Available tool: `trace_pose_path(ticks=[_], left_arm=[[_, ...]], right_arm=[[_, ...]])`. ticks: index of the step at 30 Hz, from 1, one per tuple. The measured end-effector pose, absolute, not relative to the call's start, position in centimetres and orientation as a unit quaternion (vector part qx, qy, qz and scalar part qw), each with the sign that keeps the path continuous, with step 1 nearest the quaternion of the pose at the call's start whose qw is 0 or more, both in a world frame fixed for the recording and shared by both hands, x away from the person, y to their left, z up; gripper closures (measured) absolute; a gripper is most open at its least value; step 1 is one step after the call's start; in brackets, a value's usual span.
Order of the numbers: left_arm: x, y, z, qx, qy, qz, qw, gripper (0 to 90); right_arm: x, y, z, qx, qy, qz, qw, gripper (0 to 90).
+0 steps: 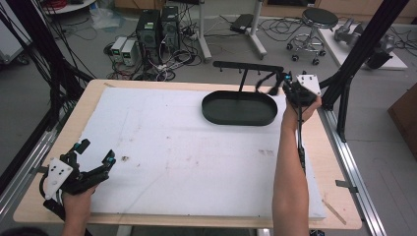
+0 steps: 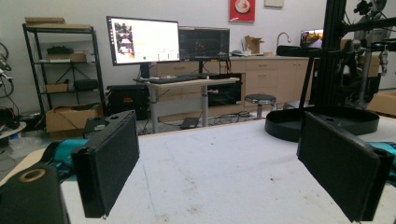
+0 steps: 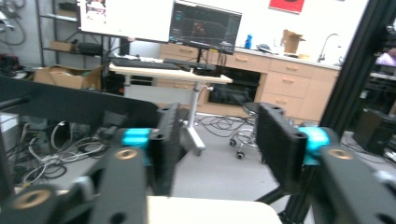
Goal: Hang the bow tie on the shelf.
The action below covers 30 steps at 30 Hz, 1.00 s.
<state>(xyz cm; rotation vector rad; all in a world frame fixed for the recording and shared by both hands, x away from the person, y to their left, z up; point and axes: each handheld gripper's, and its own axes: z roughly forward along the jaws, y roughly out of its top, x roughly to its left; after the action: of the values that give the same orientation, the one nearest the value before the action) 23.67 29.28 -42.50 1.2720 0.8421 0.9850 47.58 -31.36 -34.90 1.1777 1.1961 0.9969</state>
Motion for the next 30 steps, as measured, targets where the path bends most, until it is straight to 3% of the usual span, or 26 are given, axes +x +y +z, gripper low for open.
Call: trace_pose_path(ticks=[2,3,4,8,19,30], left_arm=[[23.7,29.3,-42.4,0.55,0.365,0.427,0.618,13.4],[23.7,29.2,-42.4,0.551,0.365,0.426,0.618,13.4],[23.7,29.2,-42.4,0.551,0.364,0.426,0.618,13.4],[23.8,29.0,-42.2,0.554,0.366,0.426,0.615,13.4],[23.9,29.0,-41.6,0.555,0.374,0.421,0.613,13.2],[24.0,29.4,-41.6,0.569,0.389,0.424,0.587,13.2]], right_arm=[[47.4,-31.5,-34.7,0.502,0.504,0.422,0.561,40.4],[47.1,-31.7,-34.4,0.506,0.5,0.423,0.561,30.7],[46.8,-31.8,-34.0,0.508,0.497,0.427,0.559,27.4],[45.1,-32.0,-32.8,0.502,0.498,0.44,0.553,19.3],[36.3,-32.5,-29.8,0.487,0.502,0.46,0.547,15.9],[28.1,-32.9,-31.1,0.454,0.507,0.52,0.516,12.4]])
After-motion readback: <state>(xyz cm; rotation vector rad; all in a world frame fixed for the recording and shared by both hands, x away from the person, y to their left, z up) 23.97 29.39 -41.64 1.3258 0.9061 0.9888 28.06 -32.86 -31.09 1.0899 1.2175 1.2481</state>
